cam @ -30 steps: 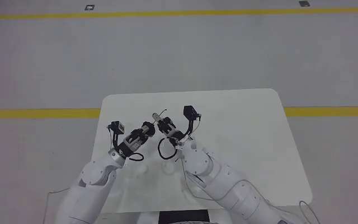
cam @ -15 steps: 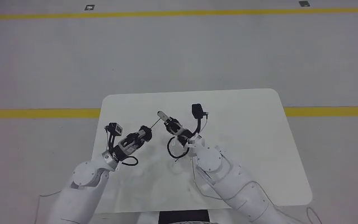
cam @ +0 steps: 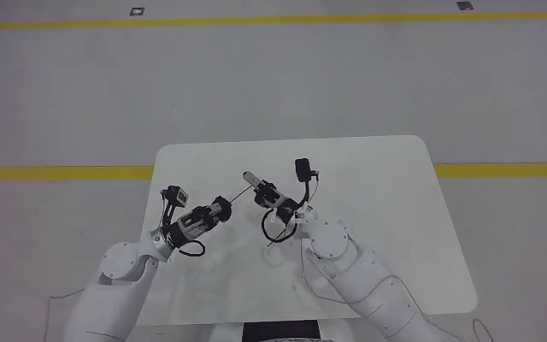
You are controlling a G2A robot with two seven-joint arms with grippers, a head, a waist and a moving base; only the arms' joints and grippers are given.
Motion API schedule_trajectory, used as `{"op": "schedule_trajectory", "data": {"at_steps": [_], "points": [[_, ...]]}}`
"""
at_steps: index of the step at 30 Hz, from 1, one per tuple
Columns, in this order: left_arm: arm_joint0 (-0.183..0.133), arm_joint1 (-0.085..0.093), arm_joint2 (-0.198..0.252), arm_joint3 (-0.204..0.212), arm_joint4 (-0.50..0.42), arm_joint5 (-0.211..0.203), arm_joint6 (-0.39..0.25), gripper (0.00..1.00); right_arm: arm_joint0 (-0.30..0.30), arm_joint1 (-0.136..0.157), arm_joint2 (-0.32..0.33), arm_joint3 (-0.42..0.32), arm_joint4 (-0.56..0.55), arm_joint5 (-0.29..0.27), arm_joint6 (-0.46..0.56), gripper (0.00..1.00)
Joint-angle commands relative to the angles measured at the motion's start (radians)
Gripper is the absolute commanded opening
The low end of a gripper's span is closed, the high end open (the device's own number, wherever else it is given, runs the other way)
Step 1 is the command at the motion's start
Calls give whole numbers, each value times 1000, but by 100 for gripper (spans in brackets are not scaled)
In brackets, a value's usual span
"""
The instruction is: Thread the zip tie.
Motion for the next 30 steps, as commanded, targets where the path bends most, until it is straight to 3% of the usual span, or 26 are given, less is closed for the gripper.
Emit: {"op": "schedule_trajectory", "data": {"at_steps": [1,7,10,13,15,24,25,28,30], "points": [[-2,6,-22,19,-19,12,-43,0,0,5,31,12,68,-20,85,100],[-6,22,-74,55,-75,34,-173,0,33,12,64,69,210,-39,329,100],[-13,26,-78,77,-109,37,-235,0,63,8,55,113,276,-49,421,100],[-27,26,-70,116,-210,53,-315,0,89,2,38,147,313,-52,462,100],[-39,25,-76,154,-234,28,-316,0,89,2,38,147,313,-52,462,100],[-40,25,-72,151,-227,31,-306,0,89,2,38,147,313,-52,462,100],[-42,26,-66,148,-208,34,-296,0,77,1,43,144,356,-63,461,100],[-48,32,-72,162,-186,38,-328,0,83,3,58,170,403,-67,511,100],[-55,38,-81,178,-180,47,-381,0,90,2,66,195,463,-70,570,100]]}}
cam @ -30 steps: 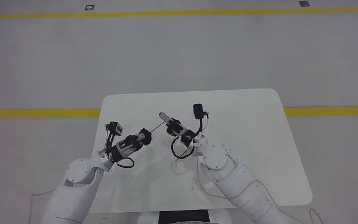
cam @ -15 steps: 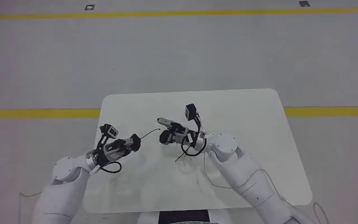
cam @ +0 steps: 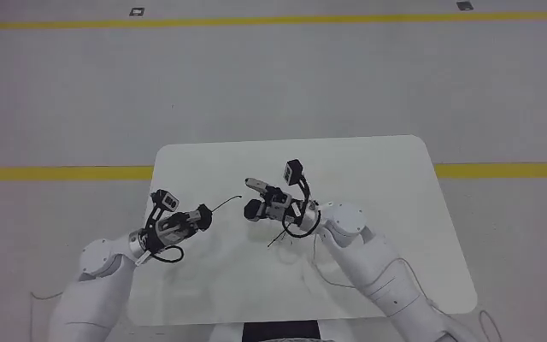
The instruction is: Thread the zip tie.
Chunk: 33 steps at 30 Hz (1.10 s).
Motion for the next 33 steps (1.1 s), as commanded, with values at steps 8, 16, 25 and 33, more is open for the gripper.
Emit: {"op": "schedule_trajectory", "data": {"at_steps": [8,16,25,33], "points": [[-27,14,-10,65,-9,-12,-116,0,65,-14,-24,119,164,7,187,100],[-30,17,-4,66,2,-18,-122,0,66,-14,-25,124,168,4,188,100],[-30,17,-4,66,2,-18,-122,0,51,-16,-33,141,190,19,163,63],[-30,17,-4,66,2,-18,-122,0,54,-20,-43,160,215,29,176,17]]}}
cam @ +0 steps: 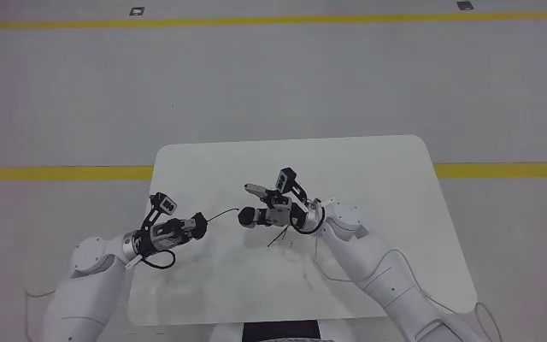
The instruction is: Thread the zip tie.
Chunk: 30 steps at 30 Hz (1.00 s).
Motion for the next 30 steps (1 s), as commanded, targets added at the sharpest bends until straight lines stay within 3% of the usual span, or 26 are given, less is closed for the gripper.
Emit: {"op": "schedule_trajectory", "data": {"at_steps": [1,6,11,20,25,30], "points": [[0,0,0,0,0,0,0,0,-2,0,-3,3,7,10,4,16],[0,0,0,0,0,0,0,0,2,-3,-16,6,13,30,14,16],[0,0,0,0,0,0,0,0,4,-4,-23,10,14,31,16,6],[0,0,0,0,0,0,0,0,6,-5,-29,14,9,31,5,8],[0,0,0,0,0,0,0,0,6,-5,-29,14,8,32,1,14],[0,0,0,0,0,0,0,0,5,-5,-28,13,10,32,1,12]]}}
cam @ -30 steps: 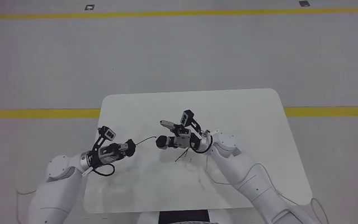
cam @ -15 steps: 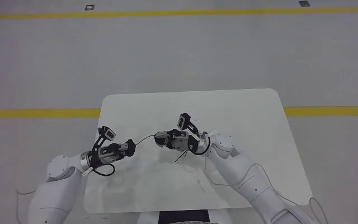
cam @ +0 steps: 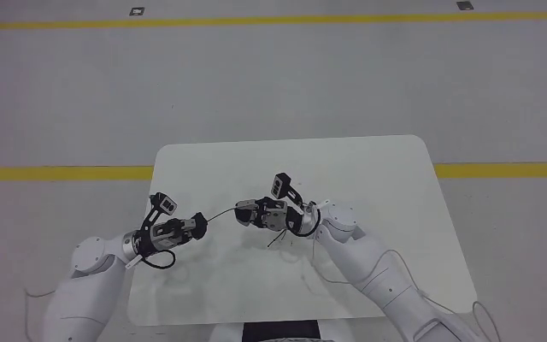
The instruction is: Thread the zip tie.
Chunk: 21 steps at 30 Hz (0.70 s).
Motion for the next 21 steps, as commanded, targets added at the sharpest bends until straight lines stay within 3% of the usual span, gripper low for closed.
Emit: {"op": "schedule_trajectory", "data": {"at_steps": [1,6,16,17,18,21], "points": [[0,0,0,0,0,0,0,0,0,0,1,1,1,-1,0,12],[0,0,0,0,0,0,0,0,3,0,1,6,3,0,-2,0],[0,0,0,0,0,0,0,0,7,4,6,9,-46,-12,-41,0],[0,0,0,0,0,0,0,35,6,4,8,8,-49,-16,-47,0],[0,0,0,0,0,0,0,100,4,5,10,7,-49,-19,-52,0],[0,0,0,0,0,0,0,100,-3,5,17,4,-45,-34,-70,0]]}}
